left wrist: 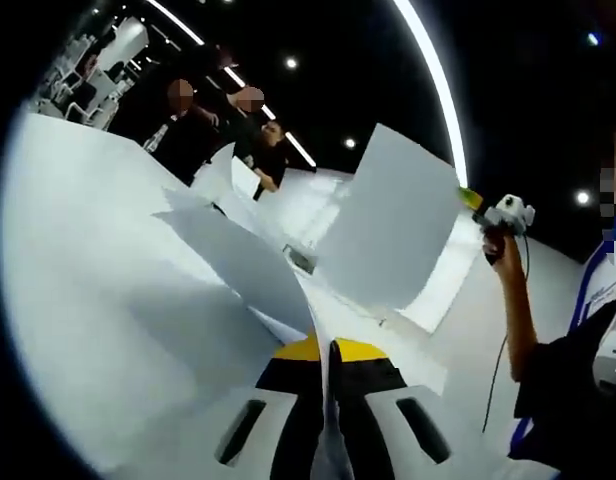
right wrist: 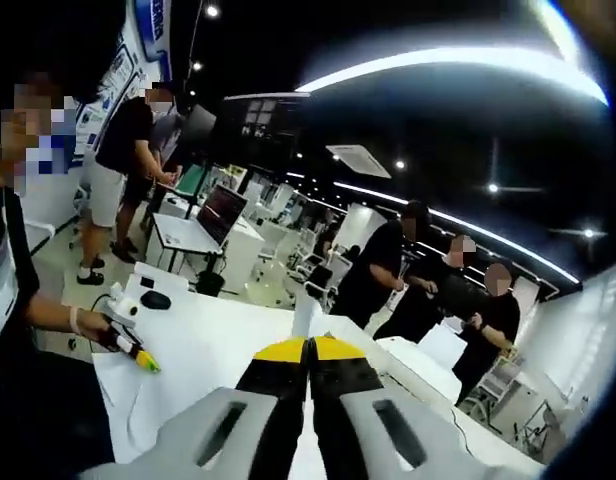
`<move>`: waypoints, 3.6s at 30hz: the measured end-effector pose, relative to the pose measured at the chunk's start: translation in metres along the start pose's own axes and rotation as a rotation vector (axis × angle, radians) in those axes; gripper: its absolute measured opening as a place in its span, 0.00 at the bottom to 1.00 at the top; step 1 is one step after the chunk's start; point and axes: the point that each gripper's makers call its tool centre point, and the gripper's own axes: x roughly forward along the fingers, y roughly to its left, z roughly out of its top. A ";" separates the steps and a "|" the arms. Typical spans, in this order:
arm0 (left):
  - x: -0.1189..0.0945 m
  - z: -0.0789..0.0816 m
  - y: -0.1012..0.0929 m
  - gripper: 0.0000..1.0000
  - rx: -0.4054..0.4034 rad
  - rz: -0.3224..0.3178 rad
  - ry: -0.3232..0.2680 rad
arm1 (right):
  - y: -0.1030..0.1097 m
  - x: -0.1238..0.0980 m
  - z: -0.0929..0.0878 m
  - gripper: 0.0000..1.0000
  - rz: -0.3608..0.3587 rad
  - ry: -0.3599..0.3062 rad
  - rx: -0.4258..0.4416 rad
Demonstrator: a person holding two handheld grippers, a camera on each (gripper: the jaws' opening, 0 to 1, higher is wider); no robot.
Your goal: Organize the stack of printing papers by aligning and flattening the scattered papers on the table
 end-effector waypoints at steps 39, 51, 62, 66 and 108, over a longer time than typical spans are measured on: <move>0.002 -0.003 0.002 0.07 -0.004 -0.002 0.026 | 0.077 0.112 -0.157 0.00 0.398 0.257 0.255; 0.001 -0.001 0.000 0.09 -0.007 -0.015 0.020 | 0.107 0.099 -0.096 0.00 0.547 0.154 0.321; 0.002 -0.004 -0.003 0.14 -0.013 -0.019 0.025 | 0.148 0.098 -0.077 0.00 0.663 0.146 0.364; 0.003 -0.004 -0.003 0.15 -0.009 -0.020 0.024 | 0.166 0.095 -0.070 0.00 0.724 0.143 0.393; 0.002 -0.003 -0.004 0.07 0.008 -0.024 0.019 | 0.041 0.126 -0.230 0.20 0.219 0.265 0.348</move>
